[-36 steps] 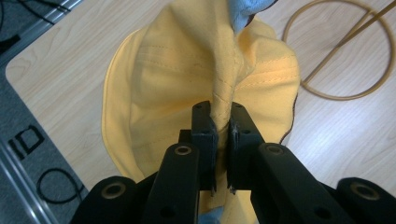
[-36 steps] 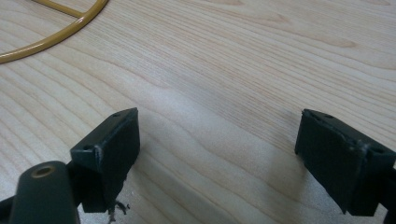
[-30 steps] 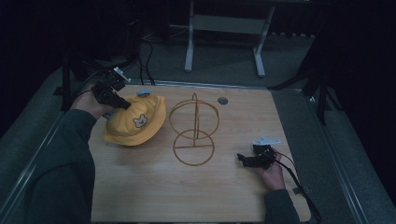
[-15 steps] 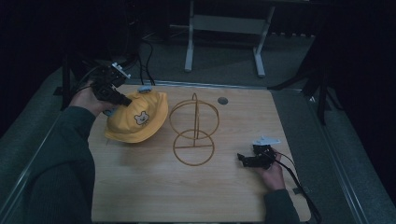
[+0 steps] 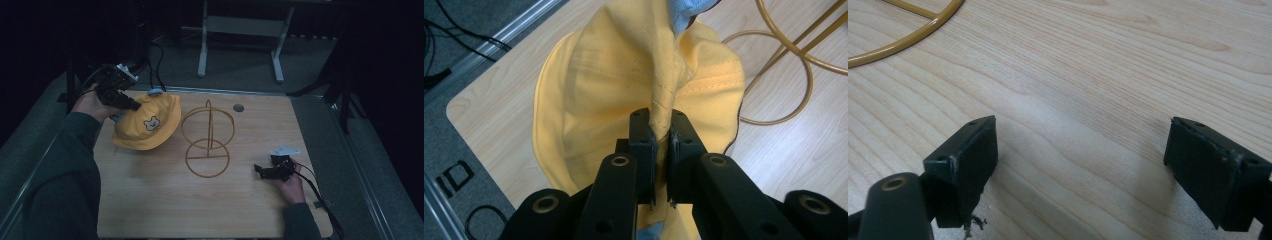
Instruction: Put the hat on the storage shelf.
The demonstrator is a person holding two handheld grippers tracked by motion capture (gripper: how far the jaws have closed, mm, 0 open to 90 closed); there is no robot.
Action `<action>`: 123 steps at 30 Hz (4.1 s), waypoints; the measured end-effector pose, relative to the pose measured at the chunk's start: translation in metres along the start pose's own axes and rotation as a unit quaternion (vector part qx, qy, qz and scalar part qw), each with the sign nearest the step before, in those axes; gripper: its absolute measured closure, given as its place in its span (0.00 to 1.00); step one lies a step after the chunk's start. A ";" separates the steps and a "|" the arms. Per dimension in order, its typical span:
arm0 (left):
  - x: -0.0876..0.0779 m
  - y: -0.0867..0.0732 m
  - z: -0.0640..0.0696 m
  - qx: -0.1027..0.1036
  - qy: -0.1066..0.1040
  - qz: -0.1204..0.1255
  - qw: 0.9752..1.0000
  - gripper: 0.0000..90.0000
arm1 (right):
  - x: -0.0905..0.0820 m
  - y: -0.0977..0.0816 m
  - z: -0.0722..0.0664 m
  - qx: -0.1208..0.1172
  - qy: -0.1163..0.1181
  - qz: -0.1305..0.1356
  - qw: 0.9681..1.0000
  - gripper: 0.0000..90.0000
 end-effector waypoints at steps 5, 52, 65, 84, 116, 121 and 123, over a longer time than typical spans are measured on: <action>-0.004 0.004 0.000 -0.001 0.001 0.009 1.000 0.93 | 0.000 0.000 0.000 0.000 0.000 0.000 1.000 0.15; -0.042 0.014 -0.004 0.012 -0.002 0.052 0.999 0.93 | 0.000 0.000 0.000 0.001 0.000 -0.002 1.000 0.15; -0.052 0.013 -0.004 0.014 -0.012 0.064 0.998 0.93 | 0.000 0.000 0.000 0.000 0.000 -0.002 1.000 0.15; -0.061 0.014 -0.002 0.019 -0.031 0.090 0.995 0.93 | 0.000 0.000 0.000 0.001 0.000 -0.003 1.000 0.15; -0.084 0.022 0.010 0.043 -0.063 0.124 0.989 0.93 | 0.000 0.000 0.000 0.000 0.000 -0.002 1.000 0.15; -0.087 0.026 0.013 0.049 -0.066 0.127 0.989 0.93 | 0.000 0.000 0.000 0.000 0.000 0.000 1.000 0.15; -0.087 0.028 0.014 0.050 -0.067 0.129 0.988 0.93 | 0.000 0.000 0.000 0.000 0.000 0.000 1.000 0.15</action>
Point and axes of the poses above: each handheld gripper's, and its own axes: x roughly forward along the jaws, y roughly out of its top, z roughly to its right, the point moved 6 cm from there along x, roughly forward along the jaws, and after that the axes turned 12 degrees about y, right-handed, at the moved point
